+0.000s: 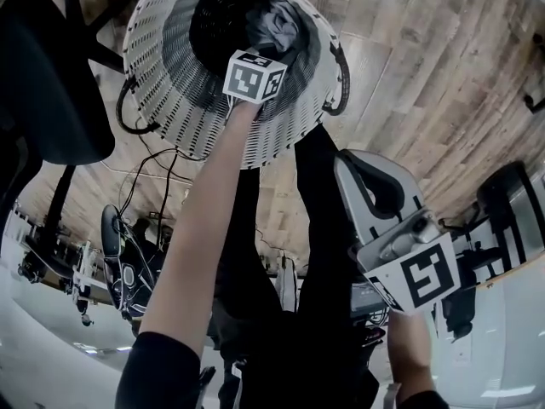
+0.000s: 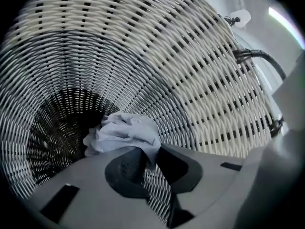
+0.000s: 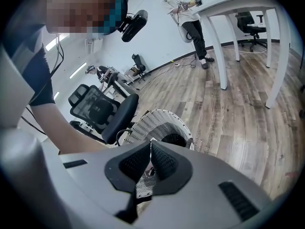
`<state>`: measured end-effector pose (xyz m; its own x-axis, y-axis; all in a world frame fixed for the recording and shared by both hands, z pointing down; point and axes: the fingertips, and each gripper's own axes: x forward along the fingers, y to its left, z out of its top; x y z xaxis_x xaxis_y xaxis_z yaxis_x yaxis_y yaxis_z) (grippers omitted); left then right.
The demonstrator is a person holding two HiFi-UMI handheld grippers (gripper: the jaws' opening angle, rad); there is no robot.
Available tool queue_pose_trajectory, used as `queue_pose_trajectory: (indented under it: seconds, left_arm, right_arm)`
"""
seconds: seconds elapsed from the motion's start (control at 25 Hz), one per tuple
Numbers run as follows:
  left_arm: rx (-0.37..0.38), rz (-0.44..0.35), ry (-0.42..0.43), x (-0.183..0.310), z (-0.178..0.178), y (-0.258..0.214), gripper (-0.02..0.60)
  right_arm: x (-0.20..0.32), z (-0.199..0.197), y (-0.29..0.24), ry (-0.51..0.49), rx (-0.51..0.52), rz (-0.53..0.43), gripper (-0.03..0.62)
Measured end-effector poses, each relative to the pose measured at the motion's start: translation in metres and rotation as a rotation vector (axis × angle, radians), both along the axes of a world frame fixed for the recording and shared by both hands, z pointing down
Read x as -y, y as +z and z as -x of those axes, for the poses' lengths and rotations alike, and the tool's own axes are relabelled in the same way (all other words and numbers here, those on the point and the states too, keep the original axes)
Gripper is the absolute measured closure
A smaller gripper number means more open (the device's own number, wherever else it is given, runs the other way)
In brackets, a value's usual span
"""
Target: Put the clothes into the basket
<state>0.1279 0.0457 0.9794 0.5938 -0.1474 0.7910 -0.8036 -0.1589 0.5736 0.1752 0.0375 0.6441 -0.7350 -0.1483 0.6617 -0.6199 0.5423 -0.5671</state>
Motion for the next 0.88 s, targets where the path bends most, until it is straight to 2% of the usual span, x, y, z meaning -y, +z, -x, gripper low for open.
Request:
queue_pose_trajectory:
  seconds: [0.16, 0.24, 0.36, 0.44, 0.88]
  left_arm:
    - [0.013, 0.043, 0.010, -0.008, 0.005, -0.002, 0.447]
    - [0.016, 0.058, 0.015, -0.012, 0.006, -0.006, 0.436]
    - [0.032, 0.048, 0.028, -0.010, 0.011, -0.011, 0.416]
    - [0.053, 0.042, 0.050, -0.009, 0.015, -0.012, 0.359]
    - [0.061, 0.038, 0.098, -0.010, 0.026, -0.047, 0.344]
  right_arm:
    - [0.001, -0.005, -0.005, 0.014, 0.002, -0.003, 0.577]
    - [0.001, -0.006, -0.009, 0.017, 0.004, -0.004, 0.577]
    - [0.003, -0.004, -0.014, 0.022, 0.009, -0.010, 0.577]
    - [0.004, -0.003, -0.017, 0.029, 0.014, -0.014, 0.577]
    - [0.002, 0.007, -0.042, 0.028, 0.028, -0.040, 0.577]
